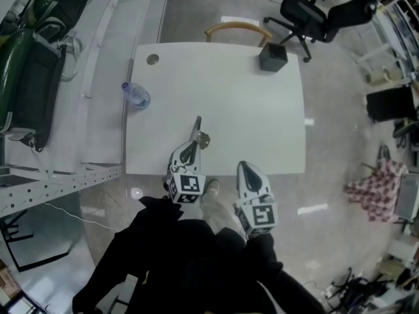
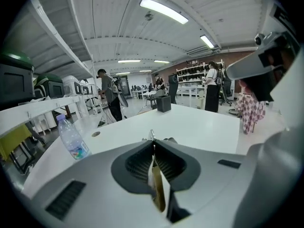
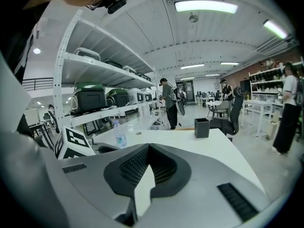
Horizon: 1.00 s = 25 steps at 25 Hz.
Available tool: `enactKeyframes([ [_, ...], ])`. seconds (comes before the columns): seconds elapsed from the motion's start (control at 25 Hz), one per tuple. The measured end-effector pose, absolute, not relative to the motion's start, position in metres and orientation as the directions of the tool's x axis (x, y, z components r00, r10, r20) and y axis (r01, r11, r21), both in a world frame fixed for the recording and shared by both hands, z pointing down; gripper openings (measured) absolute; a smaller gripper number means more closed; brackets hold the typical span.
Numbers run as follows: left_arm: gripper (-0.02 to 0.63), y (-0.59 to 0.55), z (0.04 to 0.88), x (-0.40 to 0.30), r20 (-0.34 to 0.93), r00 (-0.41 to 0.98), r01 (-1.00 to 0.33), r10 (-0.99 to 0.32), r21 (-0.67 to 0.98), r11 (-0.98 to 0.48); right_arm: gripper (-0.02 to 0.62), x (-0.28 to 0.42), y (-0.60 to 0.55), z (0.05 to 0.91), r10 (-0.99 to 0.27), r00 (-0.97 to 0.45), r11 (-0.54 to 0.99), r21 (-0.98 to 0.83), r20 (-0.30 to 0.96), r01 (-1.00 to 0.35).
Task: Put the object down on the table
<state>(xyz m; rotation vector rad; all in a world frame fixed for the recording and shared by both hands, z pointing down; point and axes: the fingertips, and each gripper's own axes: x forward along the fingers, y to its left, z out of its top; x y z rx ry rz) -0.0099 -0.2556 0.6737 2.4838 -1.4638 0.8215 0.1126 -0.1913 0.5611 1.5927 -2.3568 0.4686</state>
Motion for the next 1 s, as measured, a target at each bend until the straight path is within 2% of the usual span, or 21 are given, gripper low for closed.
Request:
enactKeyframes([
  [0.44,0.017,-0.256,0.718,-0.006,0.604,0.339,-0.789,-0.721,-0.234,-0.567,-0.008,0.117,-0.184,0.565,-0.849,-0.342,0.332,-0.097,0.403,-0.938],
  [1.0,0.017,-0.25,0.757,0.001,0.68,0.324,-0.725,-0.657,-0.267,-0.634,-0.008,0.123,-0.173,0.576,-0.833,-0.333,0.329,-0.088,0.442,-0.94],
])
